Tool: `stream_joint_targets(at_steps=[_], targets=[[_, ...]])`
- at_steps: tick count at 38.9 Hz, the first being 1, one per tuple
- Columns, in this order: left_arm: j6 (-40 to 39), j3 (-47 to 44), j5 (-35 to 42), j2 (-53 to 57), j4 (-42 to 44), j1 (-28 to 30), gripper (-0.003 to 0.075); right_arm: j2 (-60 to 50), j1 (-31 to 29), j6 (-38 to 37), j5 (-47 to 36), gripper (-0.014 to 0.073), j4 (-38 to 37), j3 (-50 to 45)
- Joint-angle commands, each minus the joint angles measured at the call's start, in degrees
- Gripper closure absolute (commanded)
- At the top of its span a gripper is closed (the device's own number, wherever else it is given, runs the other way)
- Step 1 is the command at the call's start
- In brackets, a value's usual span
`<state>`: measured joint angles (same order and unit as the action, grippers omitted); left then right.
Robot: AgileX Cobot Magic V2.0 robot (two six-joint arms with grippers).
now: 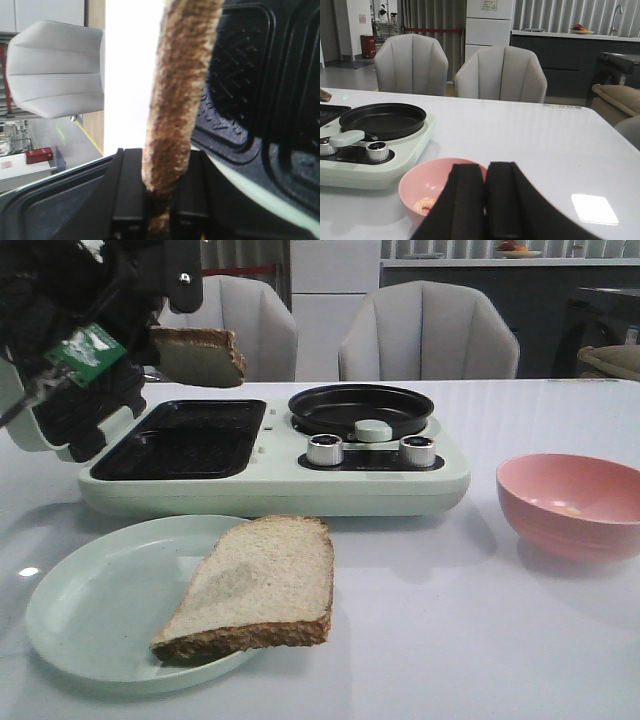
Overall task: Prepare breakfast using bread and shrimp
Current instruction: 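Lift the bread slice and lower it into the sandwich maker tray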
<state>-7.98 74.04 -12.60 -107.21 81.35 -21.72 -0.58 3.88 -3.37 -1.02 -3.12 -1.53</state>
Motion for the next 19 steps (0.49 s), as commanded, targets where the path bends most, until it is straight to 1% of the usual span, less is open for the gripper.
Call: stream_joint_targets(at_steps=[1,8,12,14,19], targets=[[-0.9,3.6,-0.1,0.1,0.4,0.1,0.0606,-1.2,-0.3,0.2,-4.9,0.0447,-0.6,0.9],[-0.9,4.3,2.3,-3.1,-1.5,0.1,0.0602,-1.2,-0.3,0.2,-4.9,0.0447,-0.6,0.9],[-0.9,4.3,1.4,-4.0,-2.6,0.1,0.0561,-1.2,-0.3,0.2,-4.9,0.0447,-0.6,0.9],[-0.9,4.3,0.8,-4.1,-3.2,0.1,0.0519,-1.2,-0.3,0.2,-4.9,0.0447,-0.6,0.9],[-0.9,4.3,0.5,-4.3,-3.6,0.1,0.0360,-1.2,-0.3,0.2,-4.9,0.0447,-0.6,0.9]])
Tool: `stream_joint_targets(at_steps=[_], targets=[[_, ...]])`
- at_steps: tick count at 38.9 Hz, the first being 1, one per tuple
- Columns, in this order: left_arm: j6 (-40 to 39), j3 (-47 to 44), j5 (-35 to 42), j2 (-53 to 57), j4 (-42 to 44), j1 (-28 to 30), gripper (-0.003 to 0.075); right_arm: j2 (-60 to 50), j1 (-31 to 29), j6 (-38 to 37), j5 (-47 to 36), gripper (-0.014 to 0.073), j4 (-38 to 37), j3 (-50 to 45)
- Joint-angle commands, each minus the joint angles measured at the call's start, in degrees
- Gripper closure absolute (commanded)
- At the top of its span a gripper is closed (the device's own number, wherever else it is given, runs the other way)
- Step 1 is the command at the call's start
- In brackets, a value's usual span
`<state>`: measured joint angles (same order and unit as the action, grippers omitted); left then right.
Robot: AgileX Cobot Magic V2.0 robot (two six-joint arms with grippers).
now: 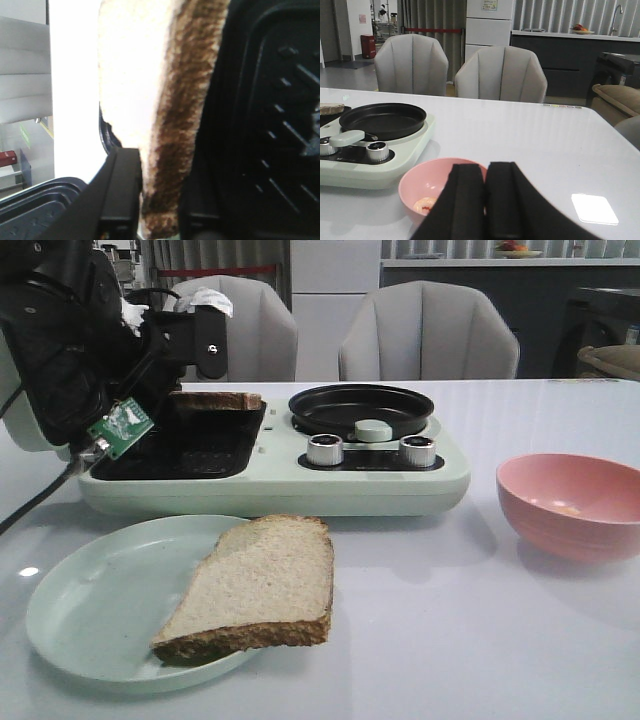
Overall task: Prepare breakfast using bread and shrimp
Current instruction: 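Lift the bread slice and lower it into the sandwich maker tray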
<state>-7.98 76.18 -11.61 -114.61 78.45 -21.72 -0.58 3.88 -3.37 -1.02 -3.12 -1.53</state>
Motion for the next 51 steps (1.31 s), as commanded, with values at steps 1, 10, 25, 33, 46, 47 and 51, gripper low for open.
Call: stream_joint_targets(at_steps=[1,10,25,33,46,47,51], targets=[[-1.0,2.1,-0.5,3.0,-0.7,0.1,0.0325,-1.2,-0.3,0.2,-4.9,0.0447,-0.6,0.9],[-1.0,2.1,-1.9,3.0,-1.7,0.0,0.0141,-1.2,-0.3,0.2,-4.9,0.0447,-0.6,0.9],[-1.0,2.1,-7.7,10.2,-14.6,-2.1,0.0158,-1.2,-0.3,0.2,-4.9,0.0447,-0.6,0.9],[-0.9,2.1,-11.7,13.4,-22.7,-2.4,0.0158,-1.2,-0.3,0.2,-4.9,0.0447,-0.6,0.9],[-0.9,2.1,-19.9,15.1,-30.0,-4.7,0.0158,-1.2,-0.3,0.2,-4.9,0.0447,-0.6,0.9],[-0.9,2.1,-20.0,15.4,-30.8,-5.0,0.0158,-1.2,-0.3,0.2,-4.9,0.0447,-0.6,0.9],[-0.9,2.1,-19.9,18.4,-33.3,-5.9,0.0158,-1.2,-0.3,0.2,-4.9,0.0447,-0.6,0.9]])
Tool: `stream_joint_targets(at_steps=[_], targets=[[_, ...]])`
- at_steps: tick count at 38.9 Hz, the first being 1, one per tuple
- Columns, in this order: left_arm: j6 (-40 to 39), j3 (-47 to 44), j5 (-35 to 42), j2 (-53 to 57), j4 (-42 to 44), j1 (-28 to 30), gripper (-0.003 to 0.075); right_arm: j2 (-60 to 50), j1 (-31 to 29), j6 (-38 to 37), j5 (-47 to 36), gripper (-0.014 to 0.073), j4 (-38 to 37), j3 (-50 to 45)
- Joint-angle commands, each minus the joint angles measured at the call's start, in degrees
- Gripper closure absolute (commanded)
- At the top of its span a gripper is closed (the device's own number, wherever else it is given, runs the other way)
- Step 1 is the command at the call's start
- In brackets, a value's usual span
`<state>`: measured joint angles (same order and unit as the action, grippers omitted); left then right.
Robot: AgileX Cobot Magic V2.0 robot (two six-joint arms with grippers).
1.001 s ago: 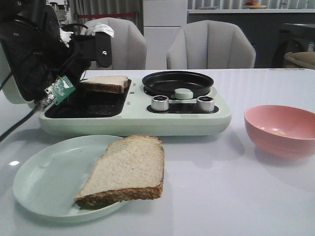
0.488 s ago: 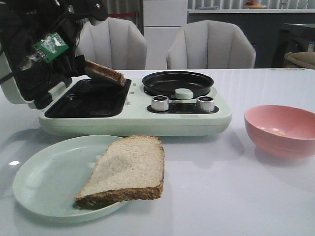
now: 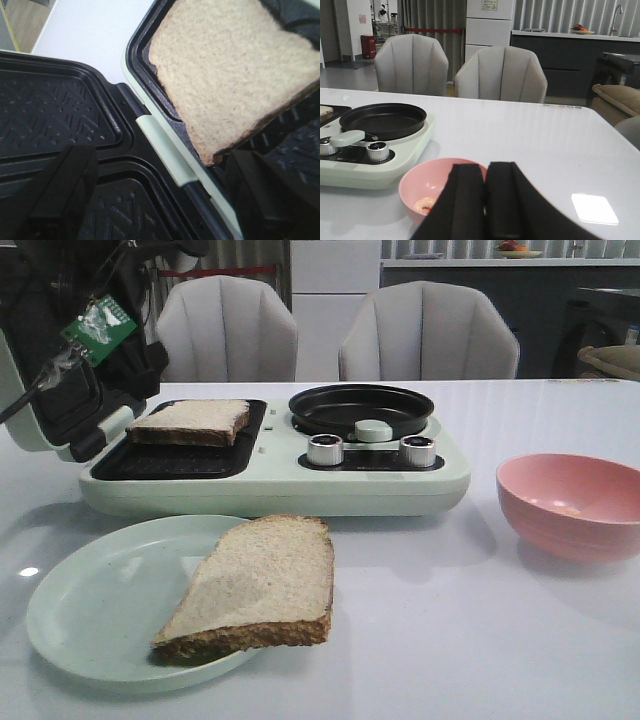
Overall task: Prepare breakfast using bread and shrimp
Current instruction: 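Lift the bread slice and lower it into the sandwich maker tray, then open the left gripper and withdraw it from the sandwich maker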
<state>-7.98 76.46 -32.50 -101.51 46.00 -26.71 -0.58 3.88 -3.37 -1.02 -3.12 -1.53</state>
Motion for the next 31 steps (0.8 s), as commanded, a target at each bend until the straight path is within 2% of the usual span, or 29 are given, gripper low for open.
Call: stream_joint_targets(at_steps=[1,12,18,26,31], targets=[[-0.9,1.8,1.0,6.3,-1.5,-1.0,0.0158,-1.2,-0.3,0.2,-4.9,0.0447,-0.6,0.9],[-0.7,1.8,-0.2,18.9,-11.7,-1.2,0.0158,-1.2,-0.3,0.2,-4.9,0.0447,-0.6,0.9],[4.7,-1.5,-0.2,26.7,-17.0,-0.6,0.0158,-1.2,-0.3,0.2,-4.9,0.0447,-0.6,0.9],[5.9,-9.9,1.0,38.3,-26.3,5.1,0.0158,-1.2,-0.3,0.2,-4.9,0.0447,-0.6,0.9],[10.4,-18.6,9.2,47.0,-32.0,10.0,0.0158,-1.2,-0.3,0.2,-4.9,0.0447,-0.6,0.9]])
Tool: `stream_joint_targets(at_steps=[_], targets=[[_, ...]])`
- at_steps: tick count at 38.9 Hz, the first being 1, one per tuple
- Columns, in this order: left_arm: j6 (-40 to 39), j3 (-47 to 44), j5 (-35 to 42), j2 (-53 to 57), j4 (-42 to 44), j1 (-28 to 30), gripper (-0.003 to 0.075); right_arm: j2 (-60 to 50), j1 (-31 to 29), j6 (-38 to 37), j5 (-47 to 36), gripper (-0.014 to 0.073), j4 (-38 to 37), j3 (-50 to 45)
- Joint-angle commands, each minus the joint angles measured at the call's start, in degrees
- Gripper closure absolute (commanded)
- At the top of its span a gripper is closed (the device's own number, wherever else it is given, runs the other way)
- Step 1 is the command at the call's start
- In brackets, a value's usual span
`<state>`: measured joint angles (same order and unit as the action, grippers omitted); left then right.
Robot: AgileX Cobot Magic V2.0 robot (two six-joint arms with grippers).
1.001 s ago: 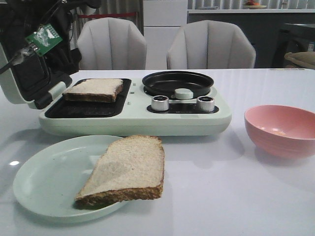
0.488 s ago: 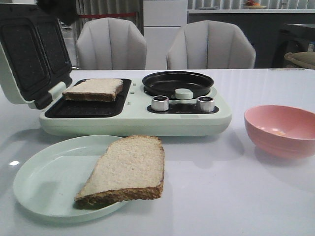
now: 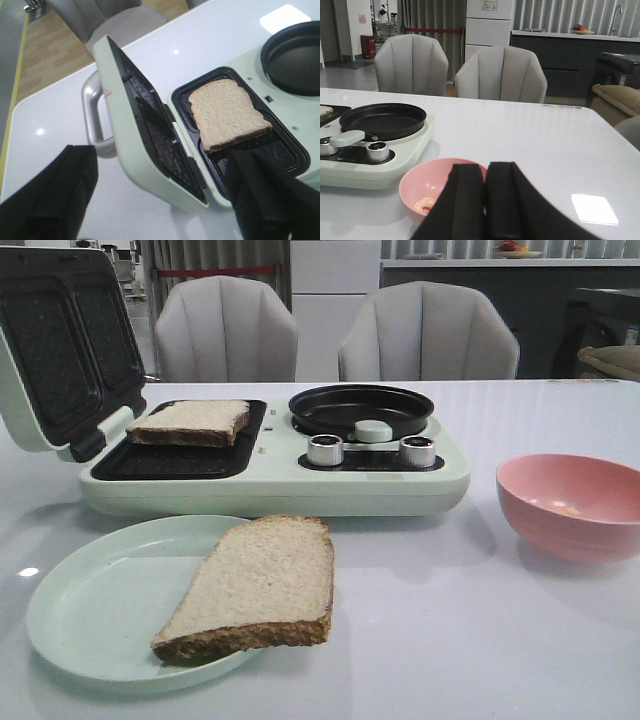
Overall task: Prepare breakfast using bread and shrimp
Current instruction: 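Open the left gripper and withdraw it from the sandwich maker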
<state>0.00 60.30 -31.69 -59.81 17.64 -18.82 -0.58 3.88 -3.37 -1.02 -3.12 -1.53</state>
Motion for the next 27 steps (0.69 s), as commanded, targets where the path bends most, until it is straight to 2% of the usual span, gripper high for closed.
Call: stream_joint_targets(at_steps=[1,6,18,22,27], targets=[[2.8,-4.5,9.8,7.2,-4.3,2.7,0.0158,-1.2,-0.3,0.2,-4.9,0.0447,-0.6,0.9],[2.8,-12.8,13.1,16.0,-4.9,4.1,0.0158,-1.2,-0.3,0.2,-4.9,0.0447,-0.6,0.9],[0.0,-21.0,3.1,35.0,-7.4,4.1,0.0158,-1.2,-0.3,0.2,-4.9,0.0447,-0.6,0.9],[0.0,-23.3,2.4,40.0,-11.4,4.1,0.0158,-1.2,-0.3,0.2,-4.9,0.0447,-0.6,0.9],[0.0,-27.7,3.2,44.5,-12.3,4.1,0.0158,-1.2,-0.3,0.2,-4.9,0.0447,-0.6,0.9]])
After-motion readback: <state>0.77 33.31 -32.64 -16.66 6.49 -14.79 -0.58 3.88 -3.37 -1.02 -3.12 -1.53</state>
